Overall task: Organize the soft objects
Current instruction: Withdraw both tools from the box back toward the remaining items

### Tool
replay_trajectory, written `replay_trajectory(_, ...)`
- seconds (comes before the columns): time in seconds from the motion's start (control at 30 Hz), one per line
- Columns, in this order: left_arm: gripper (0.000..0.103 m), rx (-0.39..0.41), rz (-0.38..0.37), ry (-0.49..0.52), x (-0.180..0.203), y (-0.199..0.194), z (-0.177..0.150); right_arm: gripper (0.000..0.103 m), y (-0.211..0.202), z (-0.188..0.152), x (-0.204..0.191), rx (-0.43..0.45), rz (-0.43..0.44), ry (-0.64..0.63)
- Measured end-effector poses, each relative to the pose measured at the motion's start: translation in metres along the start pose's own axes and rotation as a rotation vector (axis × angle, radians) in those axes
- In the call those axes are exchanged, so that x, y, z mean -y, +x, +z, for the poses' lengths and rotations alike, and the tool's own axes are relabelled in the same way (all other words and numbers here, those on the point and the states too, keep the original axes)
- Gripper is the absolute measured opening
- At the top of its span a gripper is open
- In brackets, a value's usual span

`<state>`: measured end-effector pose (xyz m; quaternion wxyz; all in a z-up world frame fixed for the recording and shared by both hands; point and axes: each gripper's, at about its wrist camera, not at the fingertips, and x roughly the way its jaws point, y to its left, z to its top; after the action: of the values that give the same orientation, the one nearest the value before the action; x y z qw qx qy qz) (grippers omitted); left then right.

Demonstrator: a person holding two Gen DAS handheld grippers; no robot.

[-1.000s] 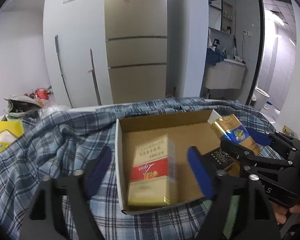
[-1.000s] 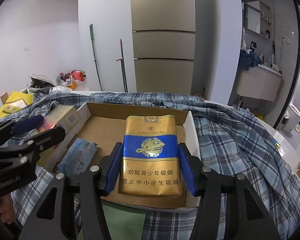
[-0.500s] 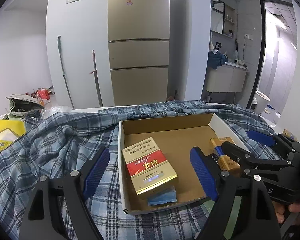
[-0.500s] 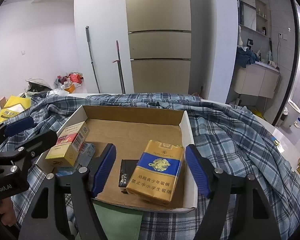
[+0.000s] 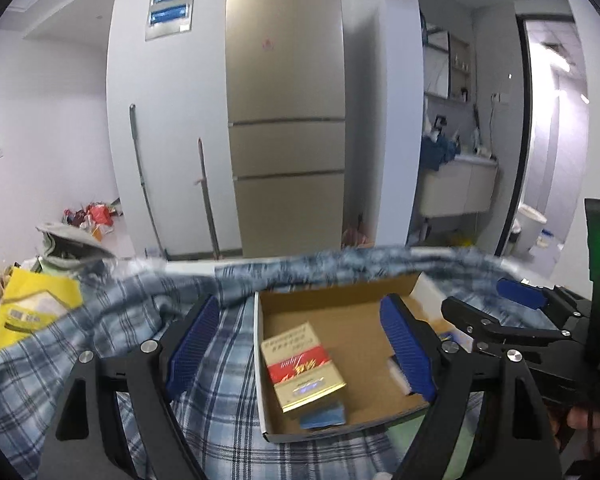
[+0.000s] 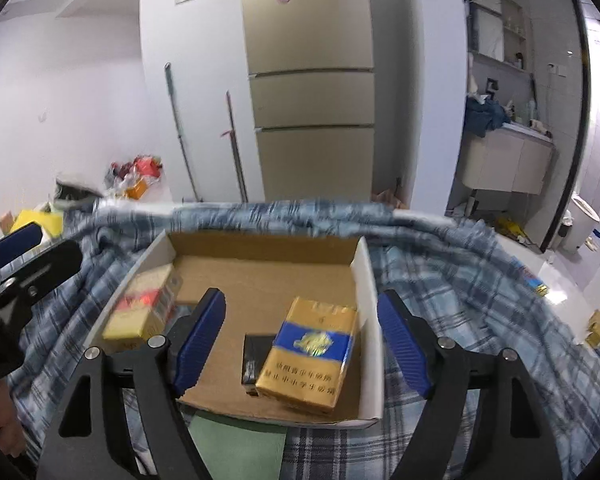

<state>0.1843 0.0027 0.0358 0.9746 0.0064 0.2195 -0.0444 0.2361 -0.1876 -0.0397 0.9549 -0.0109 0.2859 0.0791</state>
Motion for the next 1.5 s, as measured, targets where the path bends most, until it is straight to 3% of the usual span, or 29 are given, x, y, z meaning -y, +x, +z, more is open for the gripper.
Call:
replay_trajectory(0.07,0.085,0.045,-0.003,-0.005,0.001,-0.022,0.011,0.086,-0.018,0.01,0.001,0.044,0.002,0.017)
replay_trajectory(0.23,0.086,0.136,-0.012,-0.008,0.005,-0.072,0.027,0.088,-0.062,0.026,-0.002,0.123,0.009,-0.017)
replay_trajectory(0.4,0.103,0.23,-0.017,0.013,0.019,-0.123,0.025,0.093,-0.103,0.023,-0.005,0.18,0.002,-0.052)
replay_trajectory(0.57,0.103,0.24,-0.051,-0.007,0.027,-0.152,0.011,0.102,-0.137,0.011,-0.004,0.229,0.005,-0.071)
replay_trajectory(0.77,0.103,0.258,-0.07,0.015,0.04,-0.177,-0.018,0.103,-0.169,-0.012,-0.002,0.28,-0.003,-0.091)
replay_trajectory(0.97,0.103,0.214,-0.08,0.01,0.043,-0.177,-0.049,0.103,-0.179,-0.039,0.005,0.292,-0.008,-0.09)
replay_trajectory(1.23,0.103,0.178,-0.077,0.021,0.047,-0.172,-0.08,0.103,-0.166,-0.066,0.022,0.212,0.01,-0.071)
replay_trajectory(1.5,0.103,0.077,-0.096,0.065,0.054,-0.144,-0.098,0.103,-0.151,-0.087,0.033,0.155,-0.004,-0.062)
